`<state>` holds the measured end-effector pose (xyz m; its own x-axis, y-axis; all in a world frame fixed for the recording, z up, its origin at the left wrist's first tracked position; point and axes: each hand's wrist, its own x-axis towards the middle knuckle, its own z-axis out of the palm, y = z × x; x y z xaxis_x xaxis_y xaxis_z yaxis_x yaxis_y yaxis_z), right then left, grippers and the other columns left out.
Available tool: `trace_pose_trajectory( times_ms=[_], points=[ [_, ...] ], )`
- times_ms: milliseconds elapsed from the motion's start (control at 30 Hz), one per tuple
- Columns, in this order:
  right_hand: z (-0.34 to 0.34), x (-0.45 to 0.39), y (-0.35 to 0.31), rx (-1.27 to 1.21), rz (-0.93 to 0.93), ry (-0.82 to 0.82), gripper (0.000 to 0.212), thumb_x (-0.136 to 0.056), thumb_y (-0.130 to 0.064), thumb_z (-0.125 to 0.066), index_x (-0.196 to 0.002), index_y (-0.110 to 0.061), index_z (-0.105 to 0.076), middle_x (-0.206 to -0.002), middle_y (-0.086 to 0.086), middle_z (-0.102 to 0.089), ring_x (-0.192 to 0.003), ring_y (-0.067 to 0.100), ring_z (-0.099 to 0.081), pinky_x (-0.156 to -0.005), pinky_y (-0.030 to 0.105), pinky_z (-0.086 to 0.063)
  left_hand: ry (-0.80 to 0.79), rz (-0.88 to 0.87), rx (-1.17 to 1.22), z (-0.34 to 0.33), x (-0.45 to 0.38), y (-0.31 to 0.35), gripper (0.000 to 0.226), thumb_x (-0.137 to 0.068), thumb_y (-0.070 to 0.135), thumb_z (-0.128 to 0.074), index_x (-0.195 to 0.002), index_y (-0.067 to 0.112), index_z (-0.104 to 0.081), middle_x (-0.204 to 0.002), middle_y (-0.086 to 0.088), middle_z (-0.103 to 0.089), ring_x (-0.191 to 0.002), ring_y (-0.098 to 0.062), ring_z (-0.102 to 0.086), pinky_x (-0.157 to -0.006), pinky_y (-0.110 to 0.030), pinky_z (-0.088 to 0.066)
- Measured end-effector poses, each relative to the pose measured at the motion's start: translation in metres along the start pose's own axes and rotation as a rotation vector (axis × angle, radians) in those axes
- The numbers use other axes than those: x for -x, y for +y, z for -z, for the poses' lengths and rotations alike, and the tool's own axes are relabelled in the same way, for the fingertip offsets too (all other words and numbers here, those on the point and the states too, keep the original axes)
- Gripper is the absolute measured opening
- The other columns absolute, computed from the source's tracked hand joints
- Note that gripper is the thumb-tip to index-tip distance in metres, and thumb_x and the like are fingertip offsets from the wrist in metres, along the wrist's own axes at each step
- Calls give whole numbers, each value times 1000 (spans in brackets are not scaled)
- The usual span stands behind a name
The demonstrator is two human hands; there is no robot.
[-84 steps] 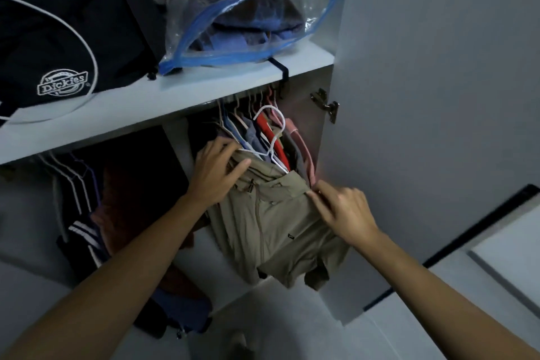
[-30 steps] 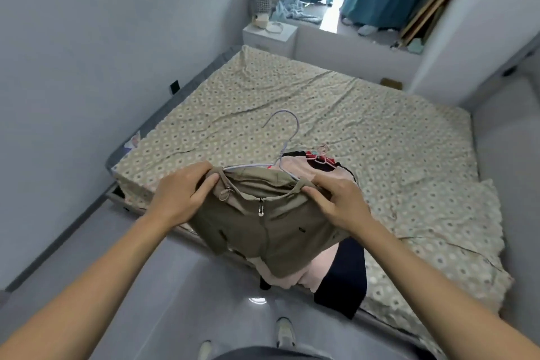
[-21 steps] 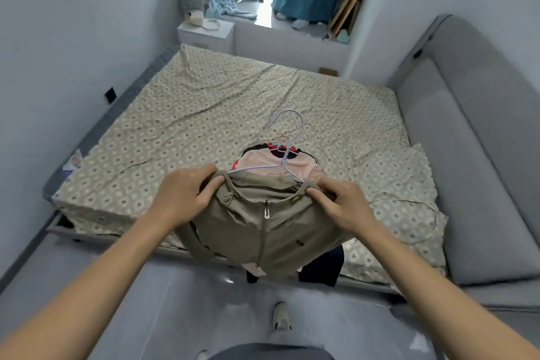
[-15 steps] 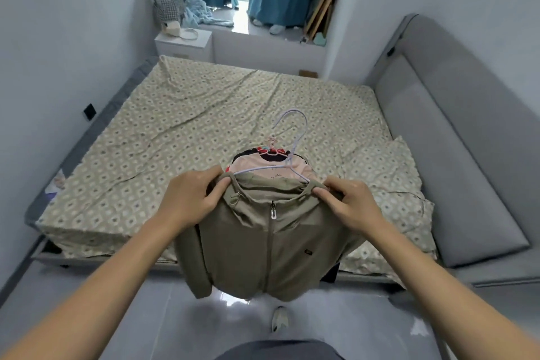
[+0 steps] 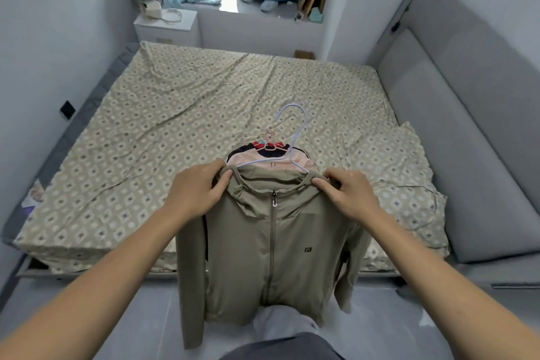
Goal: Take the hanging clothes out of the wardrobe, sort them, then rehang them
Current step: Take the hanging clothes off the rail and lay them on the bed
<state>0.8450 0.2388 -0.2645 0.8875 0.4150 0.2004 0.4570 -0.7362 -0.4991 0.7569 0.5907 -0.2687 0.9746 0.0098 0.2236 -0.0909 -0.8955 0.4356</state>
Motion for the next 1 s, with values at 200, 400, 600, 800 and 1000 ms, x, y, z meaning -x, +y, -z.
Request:
trace_pose_trajectory(
  times_ms=[200, 400, 600, 800, 1000],
  points=[
    [-46, -82, 77, -19, -13, -90, 34, -96, -49, -68, -74, -30, -50, -61, -10, -47, -63, 17, -53, -61, 42, -45, -112, 72, -32, -72, -83, -34, 26, -102, 43, -38, -86, 25, -46, -73, 8, -56, -70, -22, -58, -55, -36, -36],
    [-102, -176, 168, -15, -92, -243, 36, -98, -51, -66, -74, -29, -52, -62, -10, -49, -66, 16, -51, -59, 37, -34, -250, 142, -44, -159, -183, -71, 25, -109, 37, -40, -88, 24, -44, -83, 6, -54, -81, -23, -56, -61, -40, -43],
    [-166, -254, 242, 64, -205, -356, 36, -100, -56, -57, -81, -25, -56, -72, -10, -57, -72, 19, -57, -57, 35, -35, -332, 192, -79, -246, -264, -118, 26, -110, 35, -39, -99, 15, -52, -96, -5, -57, -92, -29, -56, -64, -41, -43],
    [-210, -287, 267, 309, -279, -332, 36, -106, -40, -48, -131, -15, -58, -128, 8, -56, -121, 32, -47, -95, 45, -41, -364, 356, -186, -282, -301, -124, 28, -104, 27, -46, -126, 12, -54, -115, -13, -52, -106, -36, -53, -81, -50, -49],
    [-196, -284, 228, 239, -214, -304, 39, -100, -33, -52, -133, -13, -57, -125, 10, -56, -120, 32, -49, -95, 48, -46, -339, 407, -200, -246, -273, -102, 38, -104, 32, -47, -137, 16, -53, -116, -10, -55, -104, -33, -56, -80, -46, -46]
  ],
)
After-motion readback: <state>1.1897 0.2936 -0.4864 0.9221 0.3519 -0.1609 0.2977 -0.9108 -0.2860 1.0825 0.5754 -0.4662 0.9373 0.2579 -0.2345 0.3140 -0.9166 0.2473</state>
